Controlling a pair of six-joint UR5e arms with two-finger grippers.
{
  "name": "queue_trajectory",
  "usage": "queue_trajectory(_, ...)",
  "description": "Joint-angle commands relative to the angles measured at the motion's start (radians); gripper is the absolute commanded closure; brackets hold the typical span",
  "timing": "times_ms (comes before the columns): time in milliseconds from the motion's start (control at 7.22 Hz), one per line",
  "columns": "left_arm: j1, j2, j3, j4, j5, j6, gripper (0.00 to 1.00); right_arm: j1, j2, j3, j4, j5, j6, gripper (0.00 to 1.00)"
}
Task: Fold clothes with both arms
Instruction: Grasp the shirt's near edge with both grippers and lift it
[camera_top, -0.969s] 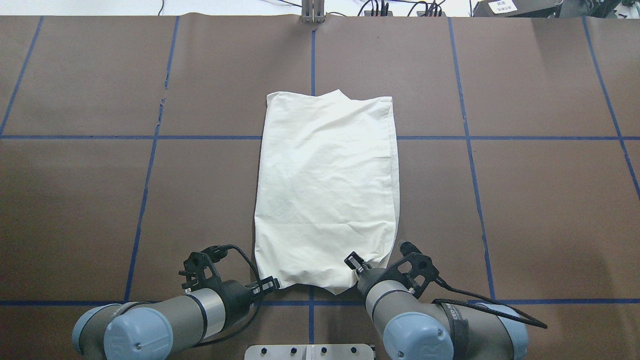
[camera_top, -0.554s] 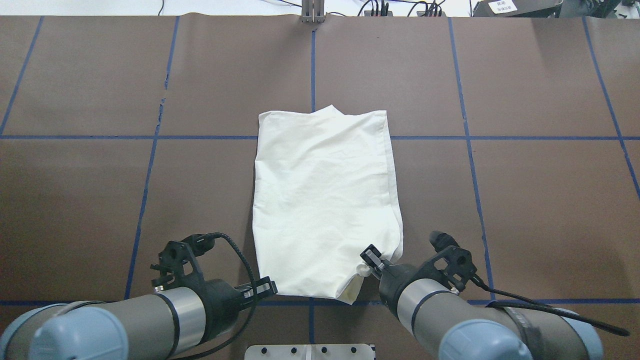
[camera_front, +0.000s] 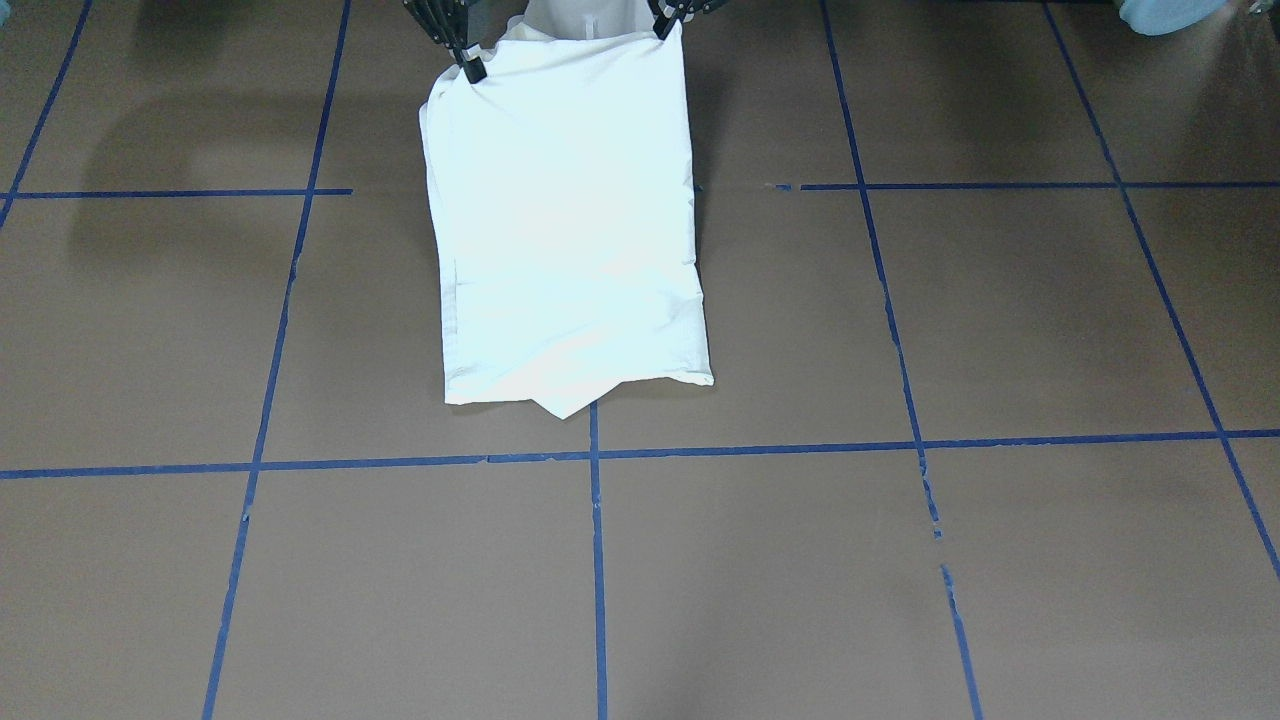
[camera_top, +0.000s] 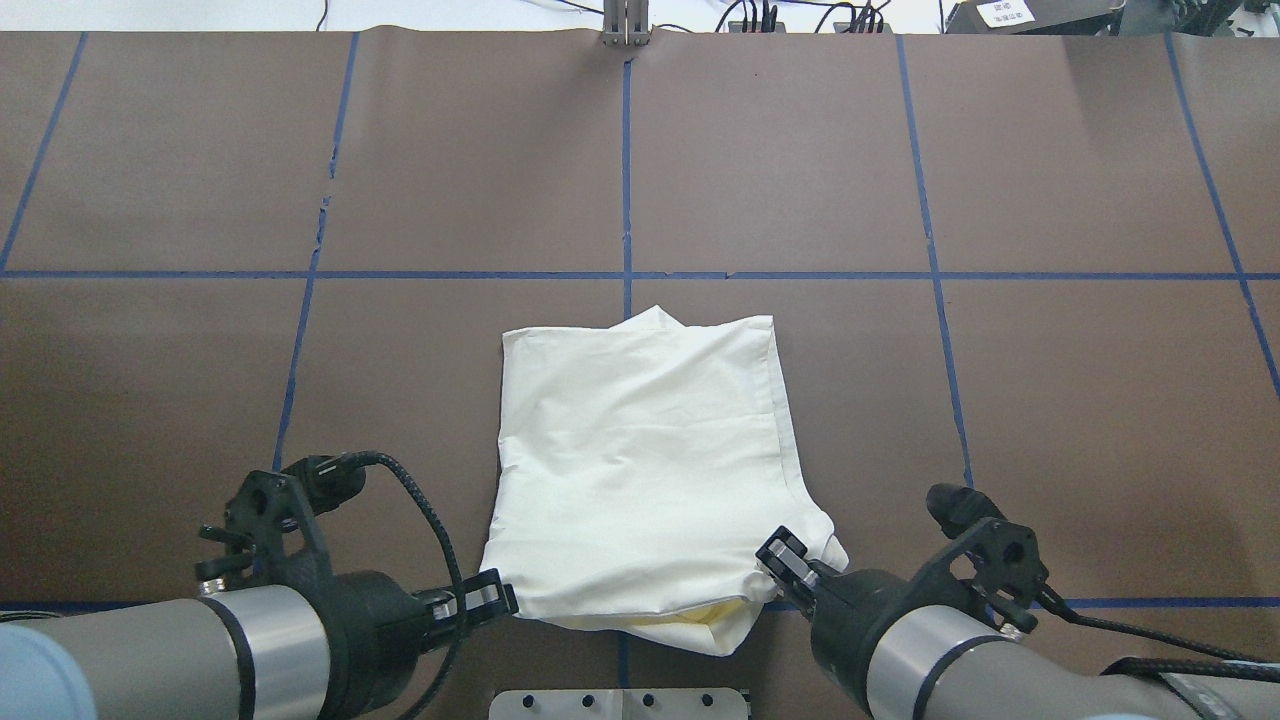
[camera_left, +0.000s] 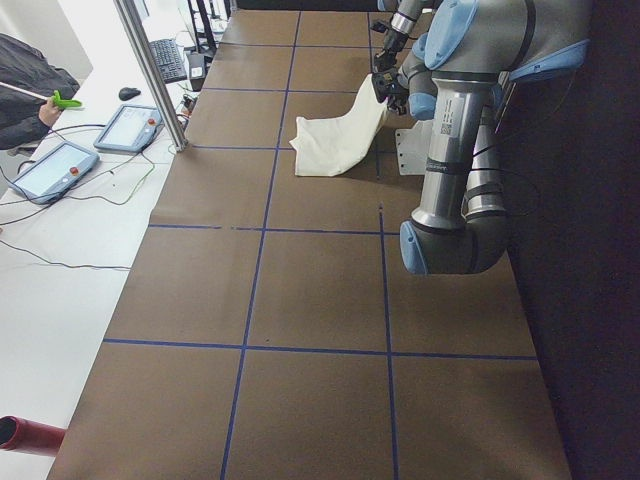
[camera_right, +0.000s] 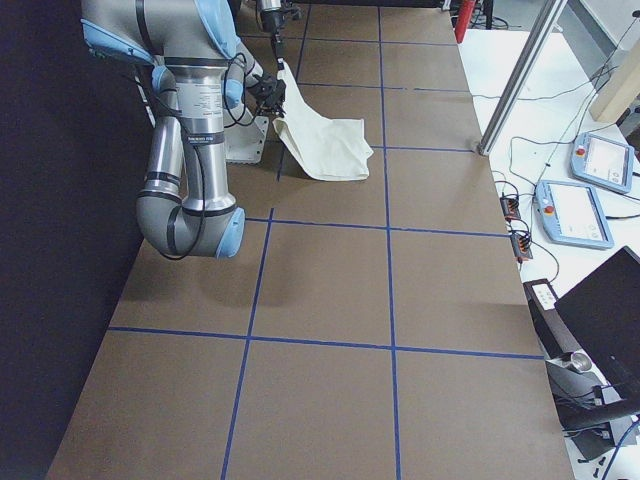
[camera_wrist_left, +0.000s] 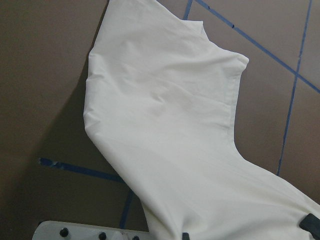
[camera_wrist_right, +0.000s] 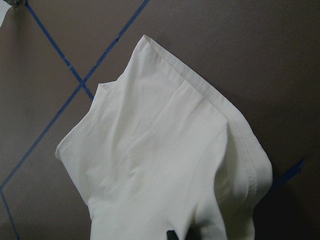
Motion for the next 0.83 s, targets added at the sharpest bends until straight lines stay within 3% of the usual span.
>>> queue_trajectory(0, -0.089, -0.099, 0.125, 0.016, -0.006, 0.075, 1.0, 0.123, 0.146, -0.192, 0.0, 0.027, -0.071, 1.0)
queue_trajectory(138, -0.153, -0.116, 0.167, 0.016, -0.012, 0.126, 1.0, 0.211, 0.167, -0.251, 0.005, 0.088, -0.119, 1.0)
queue_trajectory(277, -0.216, -0.141, 0.228, 0.011, -0.082, 0.175, 1.0, 0.284, 0.182, -0.324, 0.024, 0.146, -0.154, 1.0)
queue_trajectory(415, -0.267, -0.181, 0.313, 0.005, -0.101, 0.199, 1.0, 0.334, 0.185, -0.413, 0.105, 0.18, -0.191, 1.0)
queue_trajectory(692, -0.312, -0.219, 0.446, -0.009, -0.098, 0.242, 1.0, 0.385, 0.209, -0.617, 0.245, 0.184, -0.22, 1.0)
